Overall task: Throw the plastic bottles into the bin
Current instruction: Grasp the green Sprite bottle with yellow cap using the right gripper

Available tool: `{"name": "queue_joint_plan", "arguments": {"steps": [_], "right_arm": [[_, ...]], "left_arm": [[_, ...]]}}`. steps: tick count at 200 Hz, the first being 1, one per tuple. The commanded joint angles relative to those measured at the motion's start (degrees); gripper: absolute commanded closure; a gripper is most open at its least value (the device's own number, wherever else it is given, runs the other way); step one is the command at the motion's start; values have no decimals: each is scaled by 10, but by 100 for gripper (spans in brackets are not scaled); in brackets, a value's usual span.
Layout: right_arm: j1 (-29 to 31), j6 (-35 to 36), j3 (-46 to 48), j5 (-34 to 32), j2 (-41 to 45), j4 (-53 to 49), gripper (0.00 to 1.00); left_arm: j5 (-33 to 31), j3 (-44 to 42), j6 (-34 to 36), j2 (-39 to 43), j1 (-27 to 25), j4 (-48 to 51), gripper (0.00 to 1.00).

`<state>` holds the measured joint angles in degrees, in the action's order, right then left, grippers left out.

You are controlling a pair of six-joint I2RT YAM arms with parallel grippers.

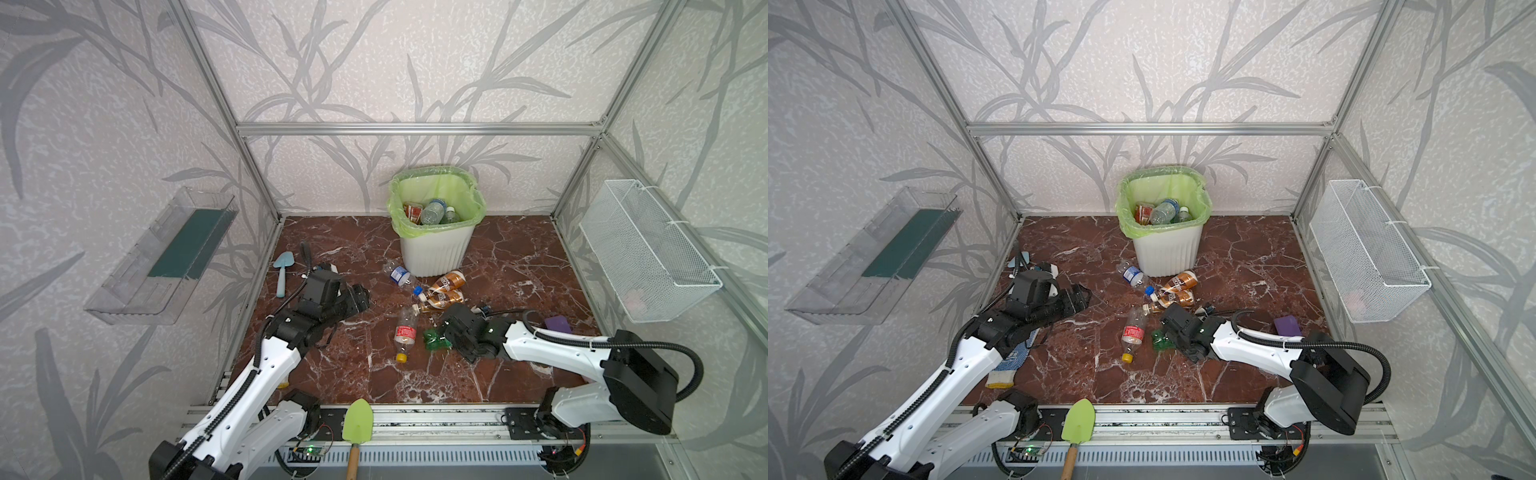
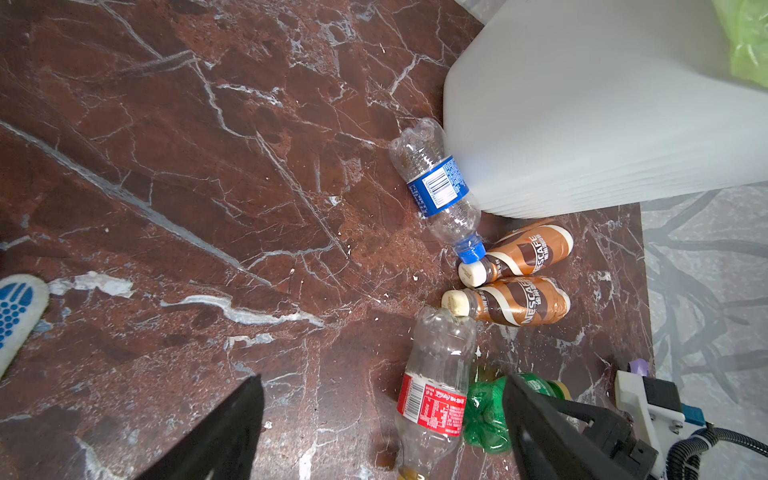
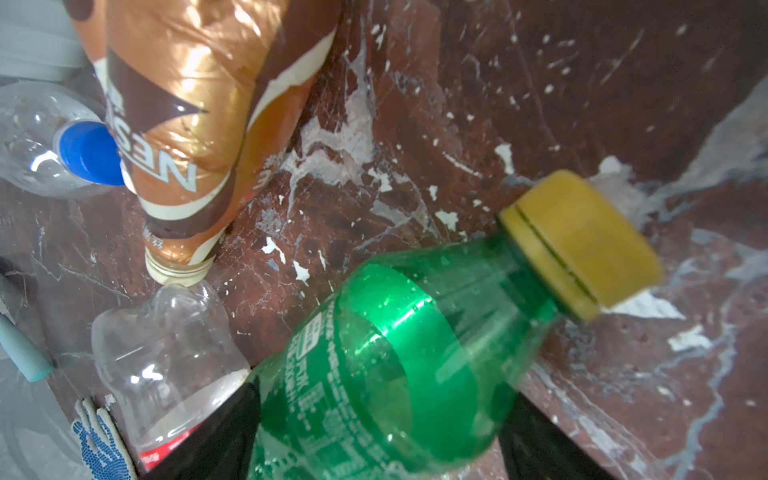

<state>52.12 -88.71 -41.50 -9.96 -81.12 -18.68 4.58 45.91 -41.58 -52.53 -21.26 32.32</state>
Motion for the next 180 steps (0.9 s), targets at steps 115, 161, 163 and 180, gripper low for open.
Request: {"name": "queue_joint_plan", "arguments": {"steps": [115, 161, 163, 180], "right_arm": [[-13, 2, 55, 20, -2, 24, 31], [-13, 26, 67, 4, 37, -7, 41], [-14, 27, 68, 3, 39, -9, 42], [-13, 34, 72, -3, 54, -19, 45]], "left_arm": [[-11, -1, -3, -6, 1, -4, 11], [-14, 0, -4, -5, 1, 2, 12], [-13, 0, -5, -5, 1, 3, 12], [-15, -1, -7, -5, 2, 2, 12]]}}
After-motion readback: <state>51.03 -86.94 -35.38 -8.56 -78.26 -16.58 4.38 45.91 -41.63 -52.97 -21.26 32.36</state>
